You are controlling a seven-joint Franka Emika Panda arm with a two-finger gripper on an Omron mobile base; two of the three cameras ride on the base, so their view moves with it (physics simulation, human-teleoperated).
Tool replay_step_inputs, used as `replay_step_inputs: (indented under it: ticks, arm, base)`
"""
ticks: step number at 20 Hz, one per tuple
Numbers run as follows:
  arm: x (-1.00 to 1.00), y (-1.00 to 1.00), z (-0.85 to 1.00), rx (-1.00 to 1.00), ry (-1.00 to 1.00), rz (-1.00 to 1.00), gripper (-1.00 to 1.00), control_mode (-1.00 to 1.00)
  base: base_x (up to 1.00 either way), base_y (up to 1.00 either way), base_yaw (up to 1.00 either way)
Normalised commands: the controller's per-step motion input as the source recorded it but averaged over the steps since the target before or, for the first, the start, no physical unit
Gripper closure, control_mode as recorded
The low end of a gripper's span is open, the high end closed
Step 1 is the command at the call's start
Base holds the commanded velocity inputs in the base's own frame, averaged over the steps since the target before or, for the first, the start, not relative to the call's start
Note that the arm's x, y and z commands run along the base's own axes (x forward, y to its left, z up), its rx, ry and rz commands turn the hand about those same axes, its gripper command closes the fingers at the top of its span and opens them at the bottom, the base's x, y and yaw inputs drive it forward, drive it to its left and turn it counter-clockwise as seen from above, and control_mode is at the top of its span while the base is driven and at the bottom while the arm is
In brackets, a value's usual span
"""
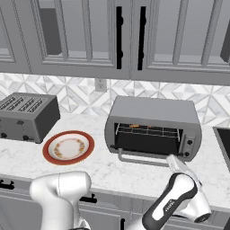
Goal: Pick up the kebab skewer and baguette bread, and place them inside the toaster oven. Close the toaster oven door and start by setting the timer.
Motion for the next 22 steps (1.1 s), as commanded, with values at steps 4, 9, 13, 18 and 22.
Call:
replay_step_inputs:
  ticks: [4,9,13,18,22]
  arm:
    - [0.28,0.68,0.22,0.06,0.08,0.00,-1.00,-1.00]
    - [0.32,0.66,0.22,0.06,0.07,0.00,-1.00,-1.00]
    - [0.41,0.63,0.09,0.05,0.04,0.00,-1.00,-1.00]
    - [0.57,0.71,0.05,0.03,0.03,0.00,-1.00,-1.00]
    - [0.64,0.76,0.00,0.02,0.02,0.00,-1.00,-1.00]
  base:
    - [0.00,0.00,0.00]
    - [0.00,0.00,0.00]
    - [0.00,0.00,0.00]
    - [0.00,0.00,0.00]
    - [0.00,0.00,0.00]
